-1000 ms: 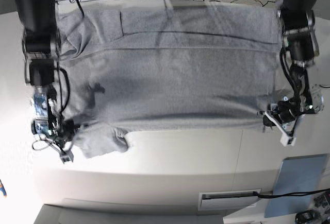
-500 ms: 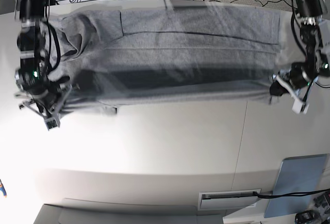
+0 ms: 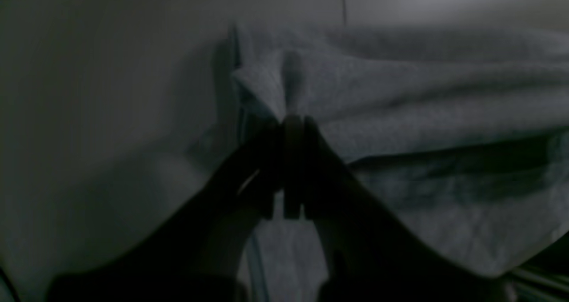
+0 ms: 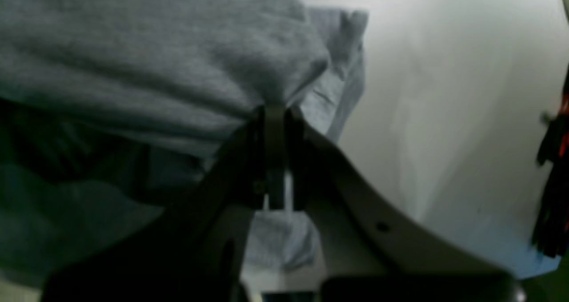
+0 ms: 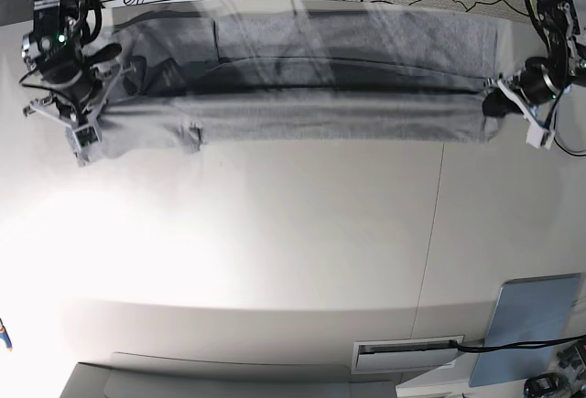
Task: Fold the T-shirt properly
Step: 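Grasp the hem corners and fold the hem up onto the collar, then lay the folded strip flat and open both grippers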
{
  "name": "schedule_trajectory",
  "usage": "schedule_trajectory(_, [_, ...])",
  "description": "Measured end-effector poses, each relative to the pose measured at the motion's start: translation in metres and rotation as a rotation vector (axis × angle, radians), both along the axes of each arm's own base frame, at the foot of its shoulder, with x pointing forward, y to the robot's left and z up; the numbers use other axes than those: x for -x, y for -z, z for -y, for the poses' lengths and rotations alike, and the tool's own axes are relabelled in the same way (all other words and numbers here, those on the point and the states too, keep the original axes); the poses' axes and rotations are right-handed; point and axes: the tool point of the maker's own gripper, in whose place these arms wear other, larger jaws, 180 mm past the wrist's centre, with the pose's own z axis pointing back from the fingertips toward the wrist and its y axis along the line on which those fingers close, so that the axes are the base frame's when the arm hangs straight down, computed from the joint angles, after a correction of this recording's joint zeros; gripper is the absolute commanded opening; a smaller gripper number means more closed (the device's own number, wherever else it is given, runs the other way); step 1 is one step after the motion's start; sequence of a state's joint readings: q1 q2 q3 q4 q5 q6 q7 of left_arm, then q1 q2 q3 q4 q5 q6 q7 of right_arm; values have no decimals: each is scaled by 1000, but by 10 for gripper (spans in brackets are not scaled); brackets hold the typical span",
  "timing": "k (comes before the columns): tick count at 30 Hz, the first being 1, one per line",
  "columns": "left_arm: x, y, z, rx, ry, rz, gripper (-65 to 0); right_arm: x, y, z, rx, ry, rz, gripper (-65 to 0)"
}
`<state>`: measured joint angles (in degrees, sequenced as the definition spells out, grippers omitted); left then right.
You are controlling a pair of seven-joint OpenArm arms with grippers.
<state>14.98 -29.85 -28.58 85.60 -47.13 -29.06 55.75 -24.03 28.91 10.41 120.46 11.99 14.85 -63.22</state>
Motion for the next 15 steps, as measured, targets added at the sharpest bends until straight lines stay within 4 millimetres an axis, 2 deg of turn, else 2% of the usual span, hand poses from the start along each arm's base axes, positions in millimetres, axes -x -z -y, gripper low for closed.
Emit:
schedule_trajectory(4, [11,4,4,2,36,-14,-650,21,12,0,4,2,-64,-650])
schedule_trajectory(9, [13,5,5,10,38,-25,-650,50,28,1,7,10,-153,-650])
schedule_trajectory(15, [15,7,5,9,43,-36,-650,68,35,1,7,10,-201,-650])
